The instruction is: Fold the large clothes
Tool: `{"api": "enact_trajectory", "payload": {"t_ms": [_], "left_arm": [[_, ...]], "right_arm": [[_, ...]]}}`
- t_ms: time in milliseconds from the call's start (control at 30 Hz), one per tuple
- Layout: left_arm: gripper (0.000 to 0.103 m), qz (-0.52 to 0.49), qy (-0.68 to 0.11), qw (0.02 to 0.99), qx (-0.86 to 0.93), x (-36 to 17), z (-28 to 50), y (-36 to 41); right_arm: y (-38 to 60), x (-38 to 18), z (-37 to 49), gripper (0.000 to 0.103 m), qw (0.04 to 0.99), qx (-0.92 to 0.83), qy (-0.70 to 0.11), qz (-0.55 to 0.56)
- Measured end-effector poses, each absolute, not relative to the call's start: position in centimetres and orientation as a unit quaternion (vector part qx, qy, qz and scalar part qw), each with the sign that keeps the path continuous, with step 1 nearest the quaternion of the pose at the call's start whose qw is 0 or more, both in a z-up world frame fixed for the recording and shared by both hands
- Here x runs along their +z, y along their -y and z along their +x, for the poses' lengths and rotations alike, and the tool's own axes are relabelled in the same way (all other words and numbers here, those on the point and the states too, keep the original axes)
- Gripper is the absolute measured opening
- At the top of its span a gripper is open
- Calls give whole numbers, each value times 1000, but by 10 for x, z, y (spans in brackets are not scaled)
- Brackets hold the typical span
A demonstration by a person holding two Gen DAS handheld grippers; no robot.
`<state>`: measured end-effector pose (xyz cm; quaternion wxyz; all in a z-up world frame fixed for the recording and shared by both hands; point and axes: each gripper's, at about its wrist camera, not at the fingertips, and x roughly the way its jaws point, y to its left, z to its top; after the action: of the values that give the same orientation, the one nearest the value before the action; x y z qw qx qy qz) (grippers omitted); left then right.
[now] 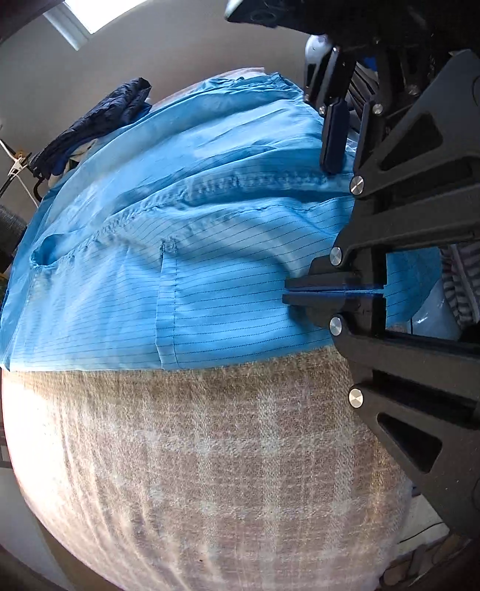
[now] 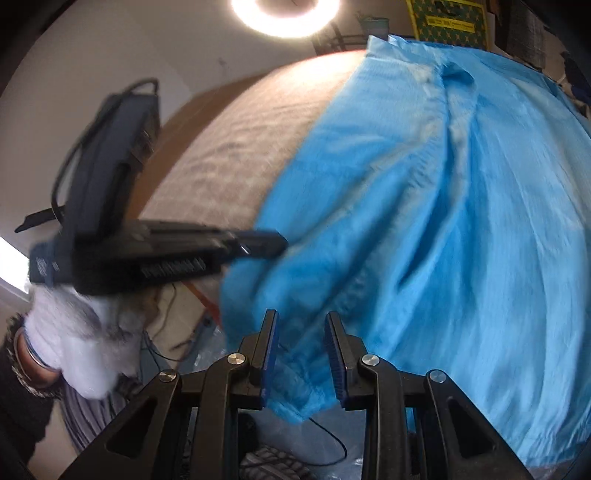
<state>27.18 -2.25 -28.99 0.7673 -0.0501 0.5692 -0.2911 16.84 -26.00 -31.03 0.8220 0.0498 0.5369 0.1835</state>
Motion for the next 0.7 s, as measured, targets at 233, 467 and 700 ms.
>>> {"api": "enact_trajectory", "payload": {"t_ms": [233, 467, 700], "left_arm": [[0, 10, -540, 797, -269, -275, 258, 28], [0, 0, -465, 849, -250, -217, 231, 24], [10, -21, -415, 862, -290, -169, 193, 59]], "right_arm": [[287, -310, 151, 23, 828, 188, -523, 69], [345, -267, 111, 55, 869, 200, -441, 101], [452, -208, 66, 67, 906, 109, -385, 137]]}}
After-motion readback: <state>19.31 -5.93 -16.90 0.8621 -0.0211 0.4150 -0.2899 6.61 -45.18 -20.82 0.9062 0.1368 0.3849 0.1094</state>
